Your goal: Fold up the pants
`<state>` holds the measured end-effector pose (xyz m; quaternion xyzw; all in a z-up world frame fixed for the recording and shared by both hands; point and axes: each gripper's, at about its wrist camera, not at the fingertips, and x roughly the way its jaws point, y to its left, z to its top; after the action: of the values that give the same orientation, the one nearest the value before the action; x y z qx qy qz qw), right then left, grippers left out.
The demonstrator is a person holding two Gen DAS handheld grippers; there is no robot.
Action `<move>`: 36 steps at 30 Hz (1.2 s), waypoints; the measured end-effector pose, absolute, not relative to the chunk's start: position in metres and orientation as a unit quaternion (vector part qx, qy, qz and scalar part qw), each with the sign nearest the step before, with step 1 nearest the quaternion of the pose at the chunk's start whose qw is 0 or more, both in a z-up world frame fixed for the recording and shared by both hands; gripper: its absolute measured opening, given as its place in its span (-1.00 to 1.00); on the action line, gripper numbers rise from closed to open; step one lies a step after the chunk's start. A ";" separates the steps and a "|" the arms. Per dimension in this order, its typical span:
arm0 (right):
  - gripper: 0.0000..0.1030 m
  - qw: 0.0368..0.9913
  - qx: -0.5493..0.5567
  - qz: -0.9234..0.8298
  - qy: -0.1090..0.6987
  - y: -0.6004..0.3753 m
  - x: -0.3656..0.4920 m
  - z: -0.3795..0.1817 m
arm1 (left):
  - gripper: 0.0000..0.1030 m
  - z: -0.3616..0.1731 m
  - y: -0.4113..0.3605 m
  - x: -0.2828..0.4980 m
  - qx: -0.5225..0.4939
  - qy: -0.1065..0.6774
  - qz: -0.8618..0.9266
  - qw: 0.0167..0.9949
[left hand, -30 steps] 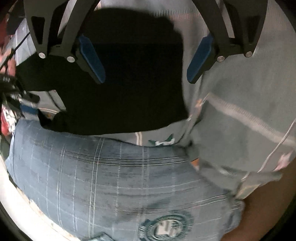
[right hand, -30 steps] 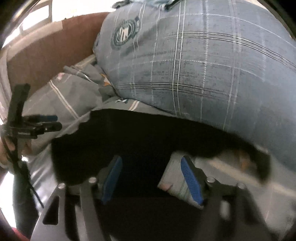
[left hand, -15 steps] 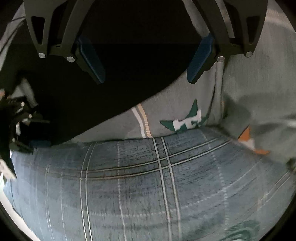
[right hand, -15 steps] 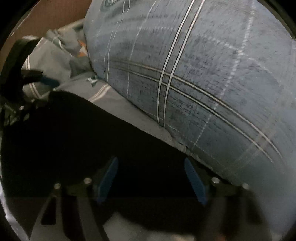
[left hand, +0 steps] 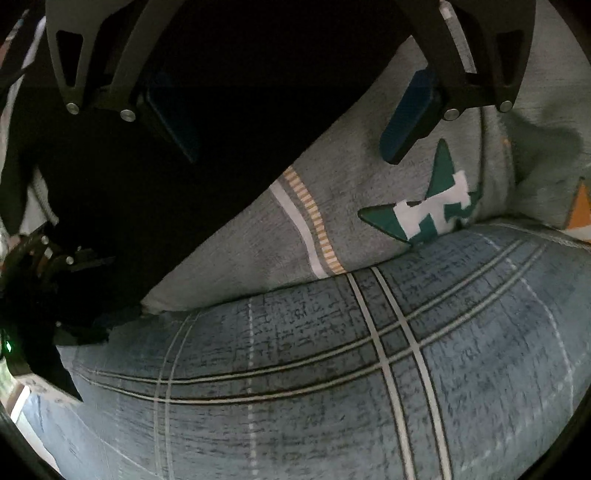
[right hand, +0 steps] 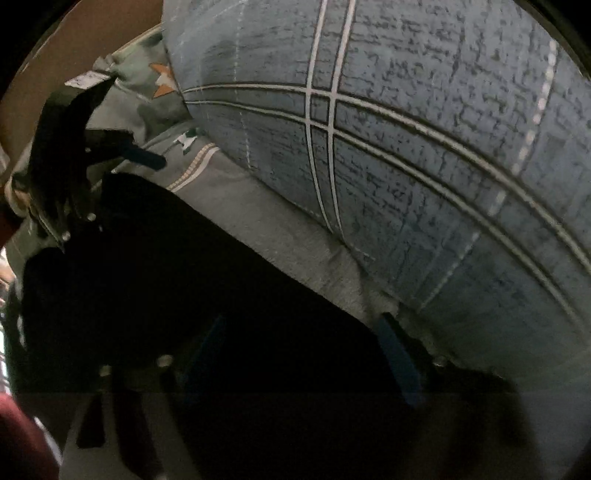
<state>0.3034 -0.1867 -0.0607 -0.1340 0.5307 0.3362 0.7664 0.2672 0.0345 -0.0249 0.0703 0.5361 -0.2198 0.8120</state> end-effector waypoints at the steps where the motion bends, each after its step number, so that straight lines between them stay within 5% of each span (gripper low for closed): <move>1: 0.02 0.769 -0.136 0.339 0.525 -0.186 0.301 -0.058 | 0.72 -0.025 0.033 0.269 0.071 0.534 -0.222 0.813; 2: -0.45 0.773 -0.139 0.338 0.518 -0.186 0.299 -0.055 | 0.35 -0.023 0.028 0.268 0.077 0.525 -0.233 0.815; 3: -0.65 0.779 -0.143 0.332 0.513 -0.185 0.297 -0.053 | 0.06 -0.019 0.024 0.266 0.081 0.515 -0.244 0.817; 4: -0.72 0.784 -0.149 0.323 0.509 -0.185 0.294 -0.050 | -0.53 -0.017 0.018 0.265 0.083 0.510 -0.252 0.818; 9: -0.80 0.821 -0.165 0.289 0.464 -0.187 0.261 -0.018 | -0.90 -0.011 -0.006 0.252 0.133 0.491 -0.221 0.832; 19: -0.80 0.890 -0.180 0.269 0.320 -0.206 0.090 0.080 | -0.90 0.073 -0.009 0.120 0.112 0.401 -0.249 0.874; 25: -0.81 0.886 -0.149 0.273 0.345 -0.205 -0.013 0.049 | -0.90 0.048 0.000 0.011 0.094 0.425 -0.251 0.865; 31: -1.00 0.880 -0.084 0.223 0.410 -0.211 -0.029 -0.012 | -0.82 0.004 0.019 -0.001 -0.001 0.452 -0.223 0.864; 36: -0.77 0.885 -0.028 0.213 0.414 -0.230 -0.030 -0.001 | -0.55 0.027 0.022 -0.018 0.009 0.437 -0.210 0.875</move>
<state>-0.0303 -0.2300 -0.0009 -0.0278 0.4136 0.2135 0.8847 -0.0181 0.0217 0.0273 0.0086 0.4368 -0.2098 0.8747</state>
